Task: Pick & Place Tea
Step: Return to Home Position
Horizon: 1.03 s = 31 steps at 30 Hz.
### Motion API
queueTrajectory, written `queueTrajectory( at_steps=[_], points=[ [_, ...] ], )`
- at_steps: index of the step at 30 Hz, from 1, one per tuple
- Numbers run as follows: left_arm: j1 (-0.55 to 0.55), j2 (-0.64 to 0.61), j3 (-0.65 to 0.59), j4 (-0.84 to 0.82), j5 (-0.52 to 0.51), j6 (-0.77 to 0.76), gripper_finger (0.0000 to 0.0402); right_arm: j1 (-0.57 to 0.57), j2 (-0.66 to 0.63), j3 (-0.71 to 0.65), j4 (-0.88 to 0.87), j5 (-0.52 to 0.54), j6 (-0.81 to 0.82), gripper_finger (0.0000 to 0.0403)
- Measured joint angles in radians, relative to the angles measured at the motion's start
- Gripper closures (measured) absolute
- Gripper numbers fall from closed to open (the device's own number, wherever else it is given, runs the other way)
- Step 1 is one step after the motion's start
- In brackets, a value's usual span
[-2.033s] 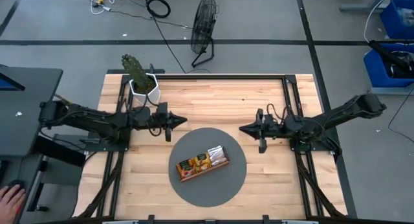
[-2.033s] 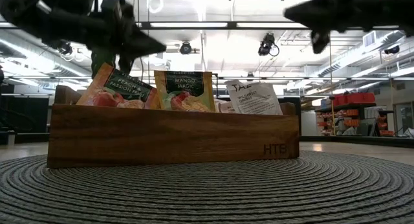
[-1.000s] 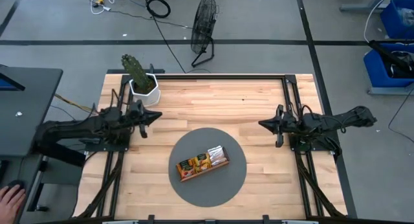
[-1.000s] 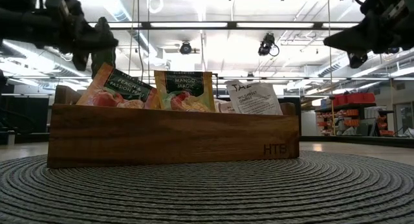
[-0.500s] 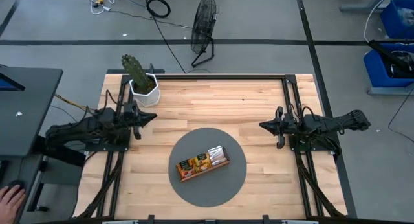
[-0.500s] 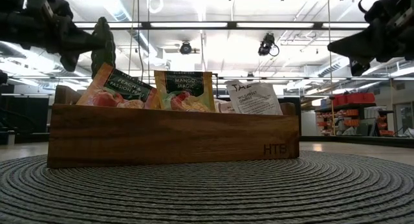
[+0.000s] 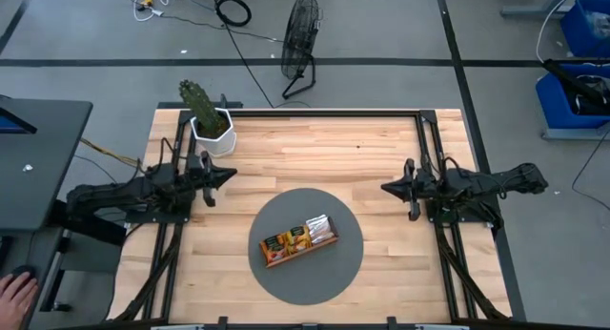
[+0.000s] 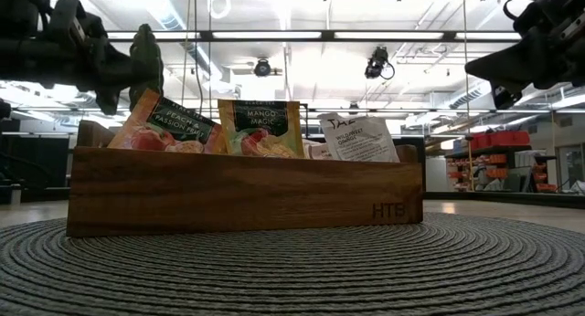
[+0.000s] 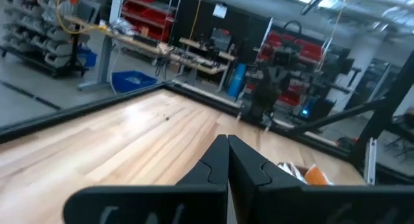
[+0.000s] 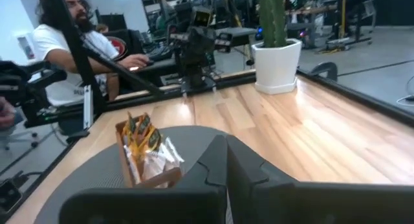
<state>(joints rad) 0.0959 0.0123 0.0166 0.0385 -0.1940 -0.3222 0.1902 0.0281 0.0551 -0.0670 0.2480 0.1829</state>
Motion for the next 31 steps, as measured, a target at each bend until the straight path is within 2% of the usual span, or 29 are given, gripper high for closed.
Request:
queueTrajectory(
  at_steps=[6, 12, 20, 31],
  points=[
    [0.0, 0.008, -0.006, 0.006, 0.021, 0.053, 0.04, 0.0, 0.013, 0.0, -0.003, -0.058, 0.05, 0.0403],
    [0.0, 0.055, -0.007, 0.001, 0.031, 0.038, 0.04, 0.0, 0.039, 0.0, -0.004, -0.057, 0.053, 0.0403],
    [0.0, 0.06, -0.008, 0.011, 0.032, 0.012, 0.0399, 0.0, 0.05, 0.0, 0.003, 0.021, 0.018, 0.0387],
    [0.0, 0.06, -0.009, 0.015, 0.031, 0.019, 0.0399, 0.0, 0.05, 0.0, 0.003, 0.022, 0.018, 0.0365]
  ],
)
